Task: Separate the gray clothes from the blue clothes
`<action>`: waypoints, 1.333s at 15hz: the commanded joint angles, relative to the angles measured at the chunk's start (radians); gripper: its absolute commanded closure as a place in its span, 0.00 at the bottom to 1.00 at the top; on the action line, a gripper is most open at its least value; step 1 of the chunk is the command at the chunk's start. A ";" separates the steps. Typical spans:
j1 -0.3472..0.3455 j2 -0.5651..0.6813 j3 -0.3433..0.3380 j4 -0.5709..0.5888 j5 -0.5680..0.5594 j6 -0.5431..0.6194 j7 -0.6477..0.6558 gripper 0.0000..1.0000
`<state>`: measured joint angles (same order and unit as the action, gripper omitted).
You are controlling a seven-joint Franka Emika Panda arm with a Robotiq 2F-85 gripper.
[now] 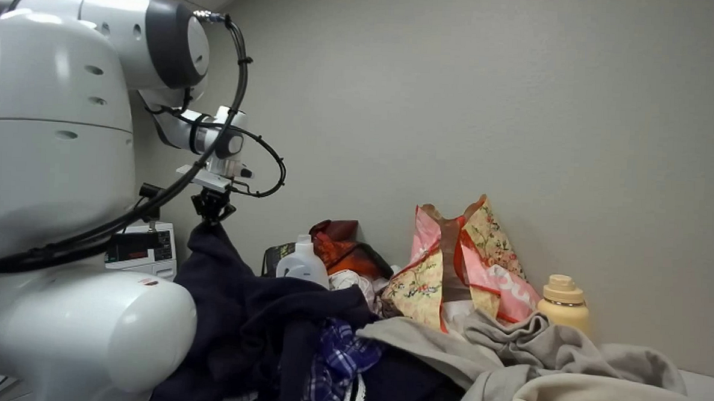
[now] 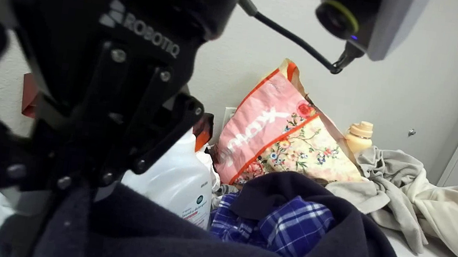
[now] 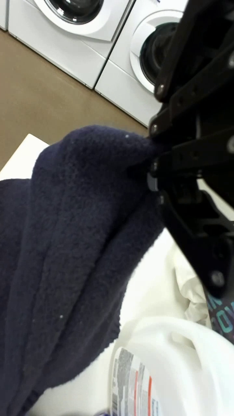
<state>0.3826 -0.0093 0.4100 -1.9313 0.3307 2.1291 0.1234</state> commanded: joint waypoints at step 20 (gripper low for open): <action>0.102 0.251 -0.044 0.369 -0.202 0.007 0.191 0.15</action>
<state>0.4977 0.2494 0.3930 -1.5761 0.1562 2.1667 0.2826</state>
